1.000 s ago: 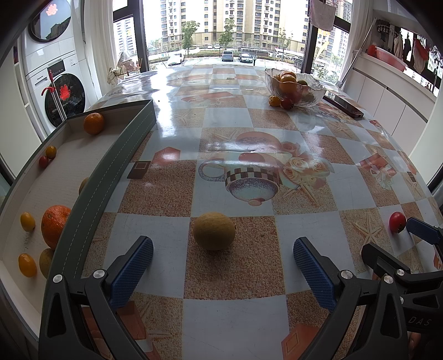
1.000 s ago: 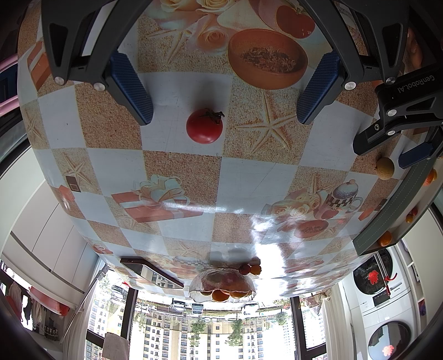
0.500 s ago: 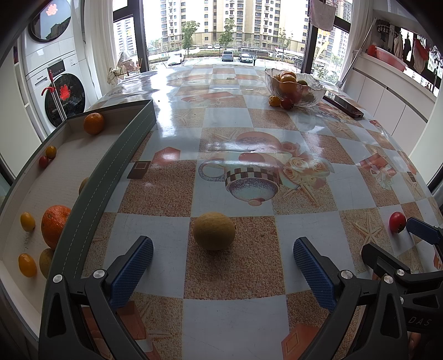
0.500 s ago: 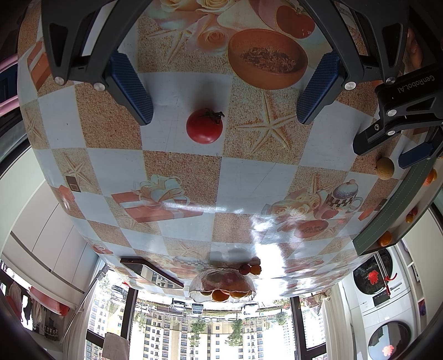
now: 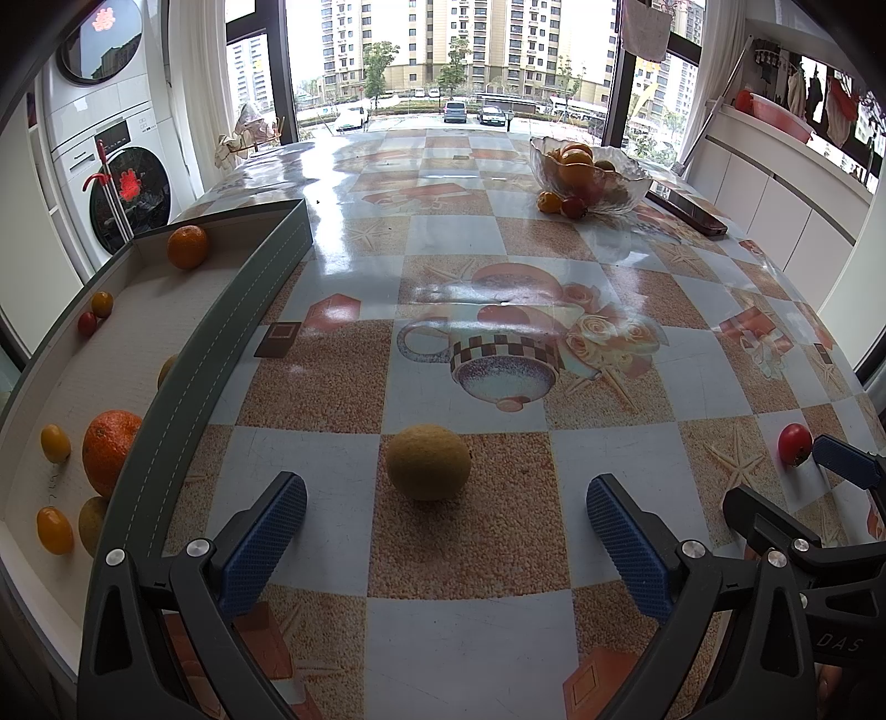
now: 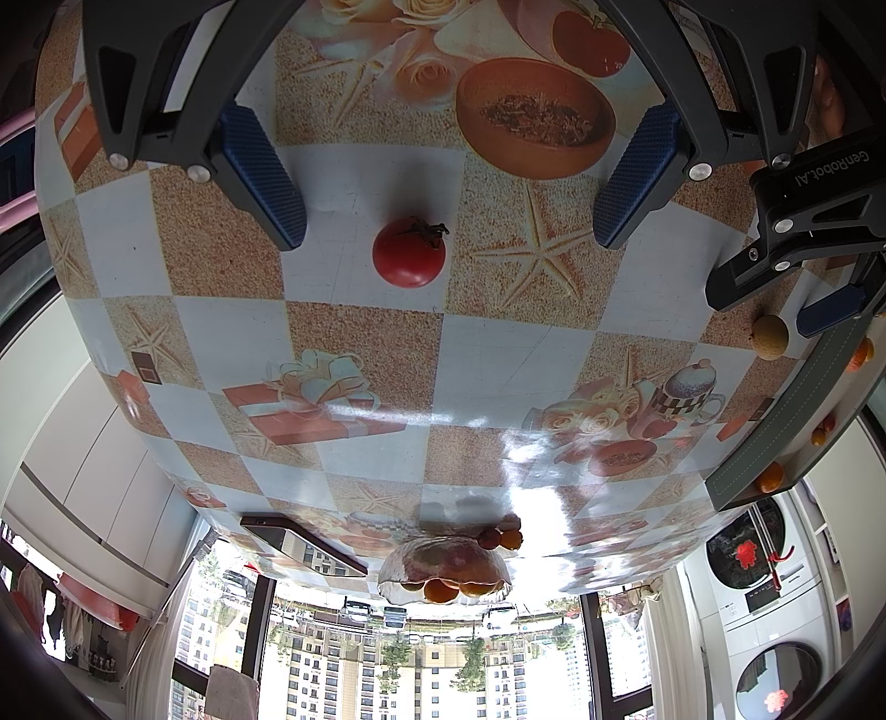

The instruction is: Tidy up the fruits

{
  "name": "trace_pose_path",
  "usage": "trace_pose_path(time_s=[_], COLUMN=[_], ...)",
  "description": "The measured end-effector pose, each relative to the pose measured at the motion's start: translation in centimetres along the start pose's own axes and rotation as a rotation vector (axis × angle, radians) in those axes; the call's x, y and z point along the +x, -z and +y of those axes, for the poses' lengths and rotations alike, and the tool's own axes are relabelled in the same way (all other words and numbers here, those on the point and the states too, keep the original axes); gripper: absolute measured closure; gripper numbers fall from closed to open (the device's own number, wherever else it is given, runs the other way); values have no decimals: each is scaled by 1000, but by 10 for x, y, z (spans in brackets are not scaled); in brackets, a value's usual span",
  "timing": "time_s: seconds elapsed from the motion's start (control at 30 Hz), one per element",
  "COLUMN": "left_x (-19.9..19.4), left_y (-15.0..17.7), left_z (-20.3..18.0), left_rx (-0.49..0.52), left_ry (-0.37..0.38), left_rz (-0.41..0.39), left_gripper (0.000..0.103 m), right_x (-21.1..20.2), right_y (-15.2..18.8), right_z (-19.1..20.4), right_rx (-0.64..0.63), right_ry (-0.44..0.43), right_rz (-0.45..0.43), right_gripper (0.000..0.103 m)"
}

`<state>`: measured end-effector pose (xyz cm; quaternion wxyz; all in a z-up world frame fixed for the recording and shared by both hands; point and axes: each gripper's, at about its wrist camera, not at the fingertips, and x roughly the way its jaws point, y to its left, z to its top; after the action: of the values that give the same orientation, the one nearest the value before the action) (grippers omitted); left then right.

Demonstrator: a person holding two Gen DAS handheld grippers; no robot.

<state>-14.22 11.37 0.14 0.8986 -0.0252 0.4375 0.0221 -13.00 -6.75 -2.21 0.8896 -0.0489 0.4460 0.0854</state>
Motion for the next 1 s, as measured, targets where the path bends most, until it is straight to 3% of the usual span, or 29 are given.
trace_pose_path(time_s=[0.67, 1.0], left_x=[0, 0], left_y=[0, 0], left_z=[0, 0], left_rx=[0, -1], left_ry=[0, 1], left_rz=[0, 0], left_gripper=[1, 1], right_x=[0, -8], right_y=[0, 3], right_z=[0, -15], right_rx=[0, -7], right_ry=[0, -19], right_rz=[0, 55], right_gripper=[0, 0])
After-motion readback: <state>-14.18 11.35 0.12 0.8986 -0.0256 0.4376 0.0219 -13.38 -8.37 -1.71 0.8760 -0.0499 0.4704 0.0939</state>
